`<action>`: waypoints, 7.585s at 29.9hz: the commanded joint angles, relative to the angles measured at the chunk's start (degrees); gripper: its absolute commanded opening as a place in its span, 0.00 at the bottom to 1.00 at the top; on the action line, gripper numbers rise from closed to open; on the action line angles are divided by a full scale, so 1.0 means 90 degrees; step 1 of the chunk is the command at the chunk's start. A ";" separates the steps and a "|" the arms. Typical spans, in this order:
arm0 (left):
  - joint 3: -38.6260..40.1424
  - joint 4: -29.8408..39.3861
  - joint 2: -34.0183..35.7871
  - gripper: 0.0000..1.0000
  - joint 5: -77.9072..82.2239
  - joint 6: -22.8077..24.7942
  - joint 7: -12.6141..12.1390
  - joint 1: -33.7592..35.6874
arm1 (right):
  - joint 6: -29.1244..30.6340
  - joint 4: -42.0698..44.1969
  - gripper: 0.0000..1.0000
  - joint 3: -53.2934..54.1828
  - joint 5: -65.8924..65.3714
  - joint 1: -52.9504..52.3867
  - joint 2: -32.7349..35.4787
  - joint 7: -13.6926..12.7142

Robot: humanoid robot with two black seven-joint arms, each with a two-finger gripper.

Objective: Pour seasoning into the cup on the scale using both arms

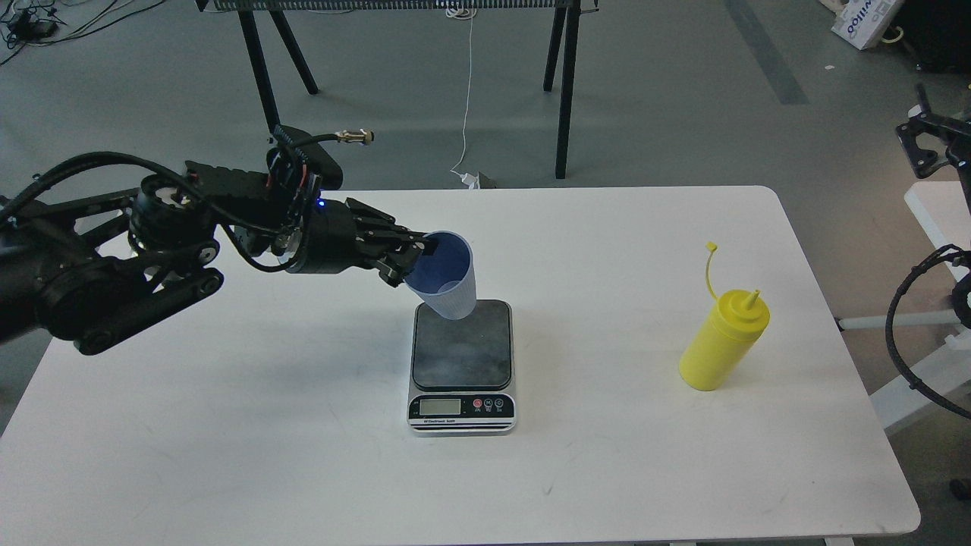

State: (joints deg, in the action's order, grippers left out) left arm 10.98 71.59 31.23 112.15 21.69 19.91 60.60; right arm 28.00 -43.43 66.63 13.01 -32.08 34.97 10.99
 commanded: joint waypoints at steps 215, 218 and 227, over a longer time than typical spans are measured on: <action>0.4317 -0.2622 0.0182 1.00 -1.2959 0.0148 -0.0269 -0.1568 | -0.3687 -0.0262 0.34 -0.9405 -0.7666 -0.4903 -0.3886 -0.0558; 0.4317 -0.2622 0.0182 1.00 -1.2969 0.0139 -0.0269 -0.1568 | -0.3726 -0.0281 0.34 -0.9366 -0.7656 -0.4883 -0.3886 -0.0558; 0.4307 -0.2622 0.0299 1.00 -1.2959 0.0187 -0.0279 -0.1568 | -0.3639 -0.1286 0.35 -0.7386 -0.6702 -0.4523 -0.3175 -0.0470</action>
State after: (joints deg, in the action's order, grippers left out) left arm 49.84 47.99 33.40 -4.48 23.33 17.49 46.49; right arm -5.25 -50.28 -6.57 -51.90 -74.84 1.60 6.69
